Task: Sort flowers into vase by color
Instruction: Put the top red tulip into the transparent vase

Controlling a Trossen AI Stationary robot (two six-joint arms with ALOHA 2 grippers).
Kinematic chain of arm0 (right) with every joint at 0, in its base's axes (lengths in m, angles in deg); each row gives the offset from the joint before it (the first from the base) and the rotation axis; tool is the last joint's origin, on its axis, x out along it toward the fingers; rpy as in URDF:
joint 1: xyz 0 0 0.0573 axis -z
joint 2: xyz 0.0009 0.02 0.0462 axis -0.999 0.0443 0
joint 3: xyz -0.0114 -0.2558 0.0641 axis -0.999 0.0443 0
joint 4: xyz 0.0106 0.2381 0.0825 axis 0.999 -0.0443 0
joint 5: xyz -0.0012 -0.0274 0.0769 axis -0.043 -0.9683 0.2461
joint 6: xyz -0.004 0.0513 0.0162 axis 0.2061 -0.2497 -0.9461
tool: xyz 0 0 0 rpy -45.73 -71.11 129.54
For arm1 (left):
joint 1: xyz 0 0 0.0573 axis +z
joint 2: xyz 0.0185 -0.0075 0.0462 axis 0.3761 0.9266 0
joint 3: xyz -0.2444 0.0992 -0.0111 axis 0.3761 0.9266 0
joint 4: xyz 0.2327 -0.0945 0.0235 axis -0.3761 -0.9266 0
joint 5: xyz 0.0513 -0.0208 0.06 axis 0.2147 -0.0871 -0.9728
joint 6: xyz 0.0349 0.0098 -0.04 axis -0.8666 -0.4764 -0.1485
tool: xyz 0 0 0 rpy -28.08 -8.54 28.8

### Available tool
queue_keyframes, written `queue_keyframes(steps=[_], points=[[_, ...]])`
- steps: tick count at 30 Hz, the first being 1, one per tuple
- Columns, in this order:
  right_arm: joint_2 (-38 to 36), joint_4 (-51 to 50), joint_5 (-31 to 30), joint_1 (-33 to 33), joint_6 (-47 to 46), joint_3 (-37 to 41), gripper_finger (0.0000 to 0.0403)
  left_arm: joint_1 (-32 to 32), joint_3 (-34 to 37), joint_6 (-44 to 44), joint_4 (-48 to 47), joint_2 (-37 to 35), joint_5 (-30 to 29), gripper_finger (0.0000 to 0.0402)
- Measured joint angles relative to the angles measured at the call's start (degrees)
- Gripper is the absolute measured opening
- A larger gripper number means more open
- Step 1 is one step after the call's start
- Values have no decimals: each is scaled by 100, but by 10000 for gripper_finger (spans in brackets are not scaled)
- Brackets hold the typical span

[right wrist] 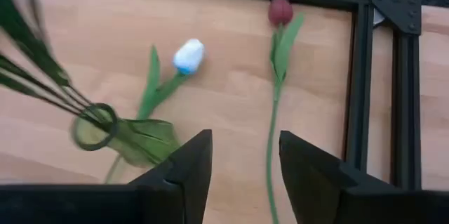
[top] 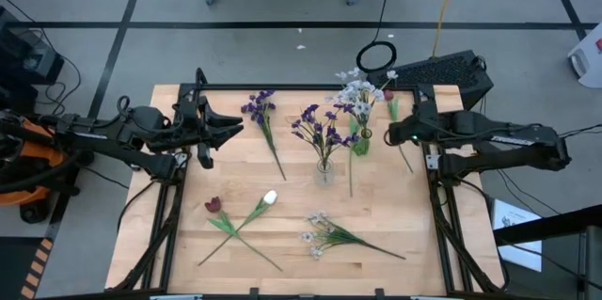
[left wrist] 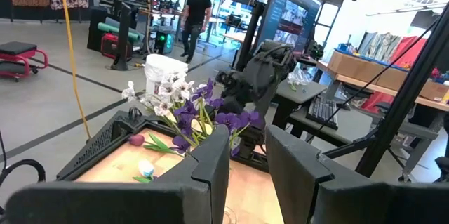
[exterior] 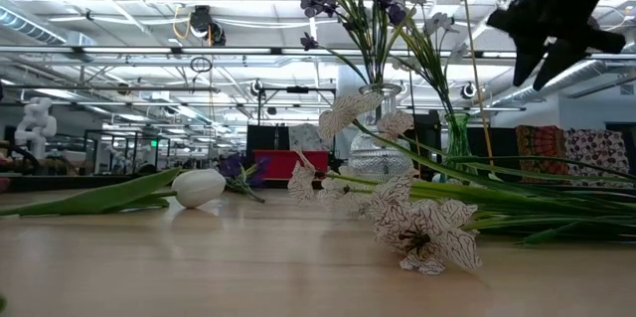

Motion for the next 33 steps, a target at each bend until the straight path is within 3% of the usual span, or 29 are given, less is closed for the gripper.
queue_keyframes(steps=[7,18,33], points=[[767,161,435,1213,1116,30,155,0,0,23,0,0,0,99],[1483,938,1656,3121,3166,33,155,0,0,167,-2,20,2,99],[2852,1606,2345,4152,4185,46,155,0,0,176,2,317,0,99]])
